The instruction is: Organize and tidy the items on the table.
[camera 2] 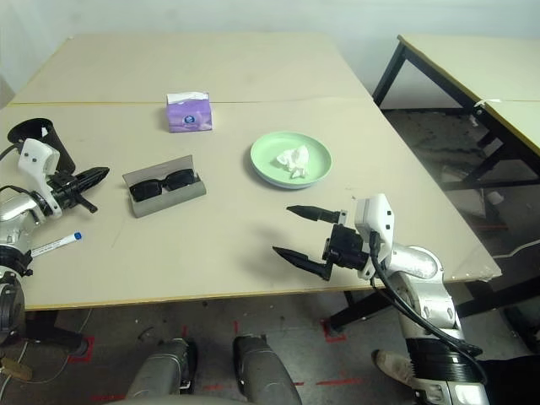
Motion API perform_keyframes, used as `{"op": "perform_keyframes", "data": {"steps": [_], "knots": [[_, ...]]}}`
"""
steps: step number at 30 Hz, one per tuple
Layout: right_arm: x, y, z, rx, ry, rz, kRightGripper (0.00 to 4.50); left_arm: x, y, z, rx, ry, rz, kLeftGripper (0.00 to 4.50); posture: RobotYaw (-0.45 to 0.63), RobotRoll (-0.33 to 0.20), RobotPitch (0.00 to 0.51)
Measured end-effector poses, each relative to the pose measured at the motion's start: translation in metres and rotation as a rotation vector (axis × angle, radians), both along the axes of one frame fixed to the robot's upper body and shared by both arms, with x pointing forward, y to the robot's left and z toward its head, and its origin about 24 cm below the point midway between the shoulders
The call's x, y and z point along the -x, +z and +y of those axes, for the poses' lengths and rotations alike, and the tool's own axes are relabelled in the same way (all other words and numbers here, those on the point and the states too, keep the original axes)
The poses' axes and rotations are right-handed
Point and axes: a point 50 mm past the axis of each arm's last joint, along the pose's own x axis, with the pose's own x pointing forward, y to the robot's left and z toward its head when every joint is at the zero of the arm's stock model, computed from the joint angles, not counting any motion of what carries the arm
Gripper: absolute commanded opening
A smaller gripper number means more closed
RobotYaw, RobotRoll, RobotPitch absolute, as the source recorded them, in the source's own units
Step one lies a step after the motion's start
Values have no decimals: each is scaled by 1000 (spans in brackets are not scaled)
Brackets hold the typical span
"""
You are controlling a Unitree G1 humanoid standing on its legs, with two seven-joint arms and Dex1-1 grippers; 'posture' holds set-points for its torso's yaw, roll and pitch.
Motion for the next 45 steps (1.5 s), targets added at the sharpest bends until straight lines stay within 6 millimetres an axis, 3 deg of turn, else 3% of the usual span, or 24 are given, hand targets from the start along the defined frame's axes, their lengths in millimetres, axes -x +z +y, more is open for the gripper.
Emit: {"op": "perform_keyframes", "data": {"steps": [12,45], "knots": [[2,2,-1,6,-26,-3,4500,-11,-5,-25,-40,-70,33,42,-148,0,129],[-2,7,1,4,-26,-15,4500,6,-17,-28,-137,-326,96,42,-136,0,130]]}}
